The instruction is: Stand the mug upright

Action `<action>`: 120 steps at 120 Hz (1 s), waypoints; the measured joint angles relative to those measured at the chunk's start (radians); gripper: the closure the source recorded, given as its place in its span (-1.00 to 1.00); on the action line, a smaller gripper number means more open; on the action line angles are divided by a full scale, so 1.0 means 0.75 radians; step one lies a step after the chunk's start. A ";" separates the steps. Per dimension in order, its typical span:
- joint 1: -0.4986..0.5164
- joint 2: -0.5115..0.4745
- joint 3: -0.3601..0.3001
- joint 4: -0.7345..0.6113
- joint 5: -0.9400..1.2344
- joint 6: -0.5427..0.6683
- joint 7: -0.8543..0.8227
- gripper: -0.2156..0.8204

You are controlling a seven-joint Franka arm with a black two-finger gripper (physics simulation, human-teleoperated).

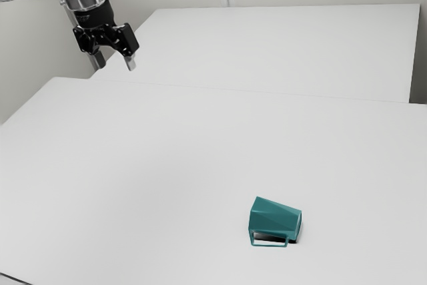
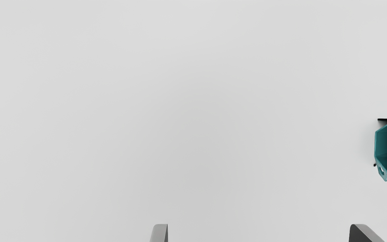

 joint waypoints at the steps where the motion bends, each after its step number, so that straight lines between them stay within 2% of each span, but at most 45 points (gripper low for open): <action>1: 0.000 0.000 0.000 0.000 0.000 0.000 -0.001 -0.55; 21: 0.000 0.001 0.000 -0.008 -0.003 0.009 -0.019 -0.55; 45: 0.029 -0.036 0.000 -0.228 -0.148 0.179 -0.013 -0.55; 68: 0.089 -0.067 0.002 -0.444 -0.418 0.368 0.059 -0.55; 86: 0.080 -0.070 0.002 -0.648 -0.664 0.515 0.157 -0.55; 120: 0.066 -0.046 0.000 -0.954 -1.177 0.679 0.455 -0.55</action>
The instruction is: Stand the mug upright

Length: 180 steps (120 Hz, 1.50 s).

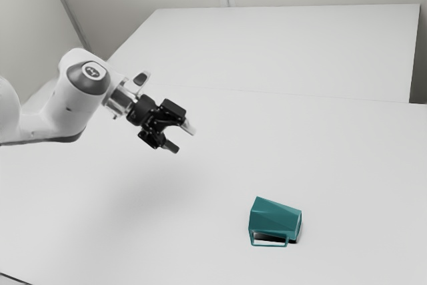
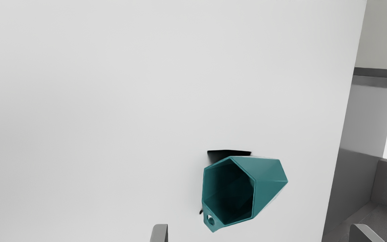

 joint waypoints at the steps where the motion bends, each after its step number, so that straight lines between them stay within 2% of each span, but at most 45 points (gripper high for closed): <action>1: 0.000 0.001 0.000 -0.006 -0.013 0.003 0.010 -0.55; 19: -0.004 0.023 0.000 -0.108 -0.212 0.033 0.199 -0.55; 47: -0.027 0.113 -0.002 -0.162 -0.400 0.040 0.476 -0.55; 79: -0.148 0.148 -0.003 -0.222 -0.472 0.054 0.697 -0.55; 157: -0.333 0.222 -0.003 -0.208 -0.640 0.108 0.951 -0.55; 180: -0.371 0.258 -0.034 -0.200 -0.713 0.130 0.987 -0.55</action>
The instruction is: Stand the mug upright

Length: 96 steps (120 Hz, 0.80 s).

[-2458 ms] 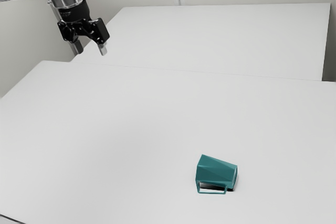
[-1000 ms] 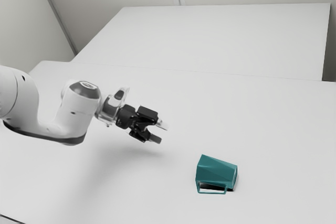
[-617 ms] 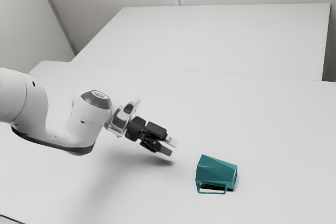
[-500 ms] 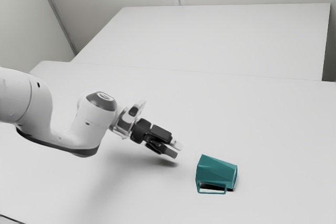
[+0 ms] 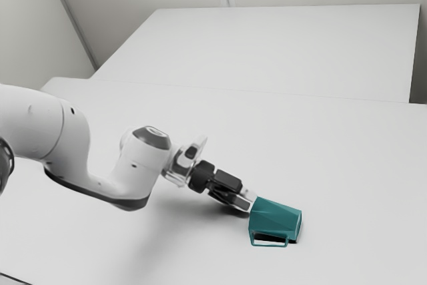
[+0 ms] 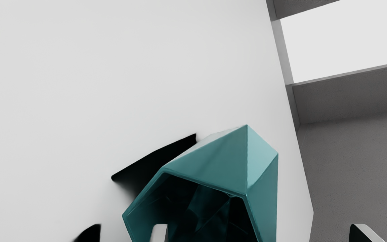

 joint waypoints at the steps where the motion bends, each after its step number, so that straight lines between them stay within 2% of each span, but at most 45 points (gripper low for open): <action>1: -0.001 0.002 -0.001 0.000 -0.002 0.001 0.001 -0.55; 60: -0.087 0.086 -0.009 0.069 -0.046 0.037 0.054 -0.53; 96: -0.099 0.098 -0.009 0.074 -0.063 0.042 0.070 0.02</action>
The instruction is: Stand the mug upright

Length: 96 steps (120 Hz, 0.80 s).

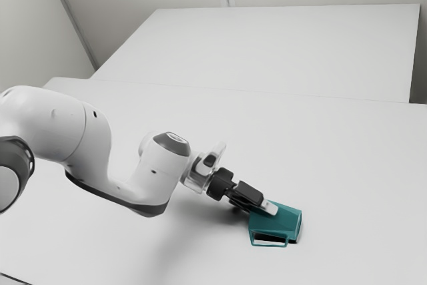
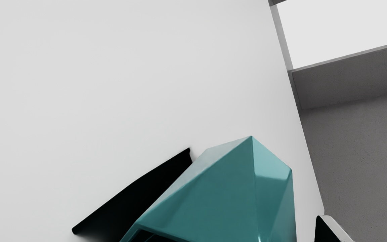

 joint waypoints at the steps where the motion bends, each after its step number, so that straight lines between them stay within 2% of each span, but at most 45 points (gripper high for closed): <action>1: 0.000 0.000 0.000 0.000 0.000 0.000 0.000 0.03; 22: 0.000 -0.001 -0.006 0.005 -0.003 0.001 0.007 0.42; 33: 0.000 -0.003 -0.008 0.013 -0.002 0.004 0.009 0.56; 73: -0.010 -0.059 -0.008 0.015 0.001 0.018 0.016 0.88; 96: -0.003 -0.130 -0.008 0.011 0.034 0.023 0.014 0.92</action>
